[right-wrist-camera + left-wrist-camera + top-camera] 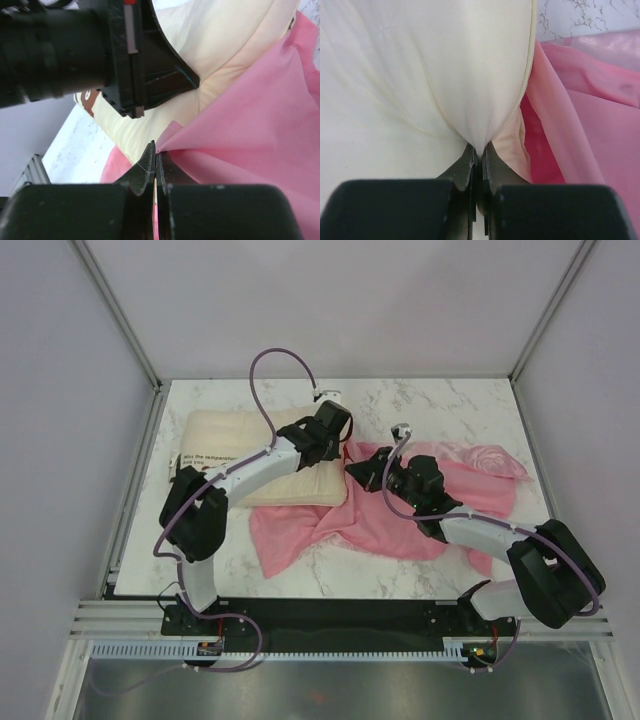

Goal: Put the pillow into the pillowcase

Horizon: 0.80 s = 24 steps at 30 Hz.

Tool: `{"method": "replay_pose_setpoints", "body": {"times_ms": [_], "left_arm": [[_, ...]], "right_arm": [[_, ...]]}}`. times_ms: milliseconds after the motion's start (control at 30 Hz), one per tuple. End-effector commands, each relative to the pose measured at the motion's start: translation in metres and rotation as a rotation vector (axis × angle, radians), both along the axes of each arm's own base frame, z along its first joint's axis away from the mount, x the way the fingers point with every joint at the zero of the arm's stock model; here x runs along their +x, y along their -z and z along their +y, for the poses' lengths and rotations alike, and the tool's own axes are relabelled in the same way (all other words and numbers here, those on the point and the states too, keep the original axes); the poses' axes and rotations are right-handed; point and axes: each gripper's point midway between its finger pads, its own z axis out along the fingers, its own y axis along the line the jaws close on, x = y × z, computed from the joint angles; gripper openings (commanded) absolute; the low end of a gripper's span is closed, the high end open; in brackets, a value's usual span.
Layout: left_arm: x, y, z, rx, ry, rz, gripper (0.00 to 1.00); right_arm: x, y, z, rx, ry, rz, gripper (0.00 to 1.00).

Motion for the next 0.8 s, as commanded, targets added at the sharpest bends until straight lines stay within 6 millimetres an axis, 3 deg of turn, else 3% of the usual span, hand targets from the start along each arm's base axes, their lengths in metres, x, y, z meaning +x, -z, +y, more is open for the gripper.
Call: {"method": "replay_pose_setpoints", "body": {"times_ms": [0,67,267,467,500,567,600,633,767], "left_arm": [[0.028,-0.011,0.0,0.035,-0.039,-0.099,0.02],[0.032,0.0,0.005,0.052,-0.051,-0.083,0.02],[0.036,0.018,0.024,0.091,-0.092,-0.058,0.02],[0.016,0.03,0.013,0.09,-0.038,-0.029,0.02],[0.01,0.027,0.012,0.097,-0.025,-0.032,0.02],[-0.019,0.04,0.007,0.114,0.016,-0.003,0.02],[-0.029,0.03,0.005,0.097,0.031,-0.017,0.02],[-0.049,0.037,0.004,0.11,0.061,0.003,0.02],[-0.104,0.033,-0.006,0.042,0.18,0.082,0.02]], "right_arm": [[-0.006,-0.039,-0.004,0.158,-0.06,-0.071,0.0],[-0.004,-0.049,-0.011,0.223,-0.054,-0.077,0.0],[0.002,-0.052,-0.032,0.299,-0.026,-0.075,0.0],[0.004,-0.054,-0.038,0.318,-0.007,-0.079,0.0],[0.007,-0.048,-0.041,0.303,0.016,-0.057,0.0],[0.013,-0.043,-0.046,0.27,0.055,-0.051,0.0],[0.015,-0.042,-0.048,0.263,0.075,-0.048,0.0],[0.017,-0.04,-0.049,0.257,0.083,-0.041,0.0],[0.021,-0.033,-0.052,0.237,0.112,-0.025,0.0]]}}
